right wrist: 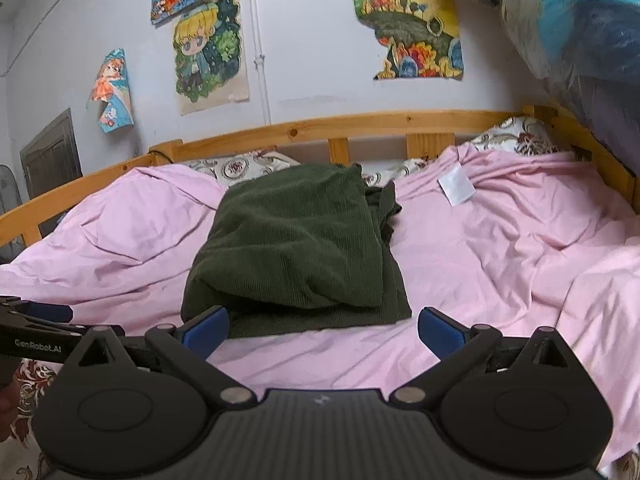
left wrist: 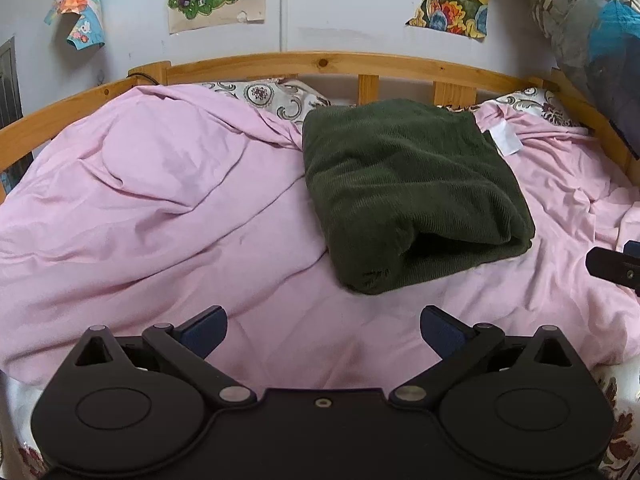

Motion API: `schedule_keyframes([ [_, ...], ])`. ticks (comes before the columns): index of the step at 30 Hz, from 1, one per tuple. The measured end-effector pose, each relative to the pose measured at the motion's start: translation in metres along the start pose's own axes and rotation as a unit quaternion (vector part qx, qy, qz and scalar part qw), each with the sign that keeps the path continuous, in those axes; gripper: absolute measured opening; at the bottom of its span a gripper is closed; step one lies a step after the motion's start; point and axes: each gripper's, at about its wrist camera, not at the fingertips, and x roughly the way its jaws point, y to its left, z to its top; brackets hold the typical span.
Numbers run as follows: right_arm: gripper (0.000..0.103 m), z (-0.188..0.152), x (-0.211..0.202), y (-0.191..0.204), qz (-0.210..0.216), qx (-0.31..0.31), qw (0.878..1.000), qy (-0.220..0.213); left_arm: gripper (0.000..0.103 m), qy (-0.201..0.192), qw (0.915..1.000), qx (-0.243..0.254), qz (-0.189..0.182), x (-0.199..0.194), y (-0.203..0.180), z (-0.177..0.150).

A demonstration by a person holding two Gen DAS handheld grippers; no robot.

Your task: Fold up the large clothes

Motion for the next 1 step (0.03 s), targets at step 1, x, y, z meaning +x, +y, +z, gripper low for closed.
schedule_keyframes([
  [1,0.103,-0.0016,0.0008,-0.0012,0.000,0.002,1.000,0.003,0.102,0.002,1.0000,-0.001,0.001,0.0005,0.0000,-0.0007],
])
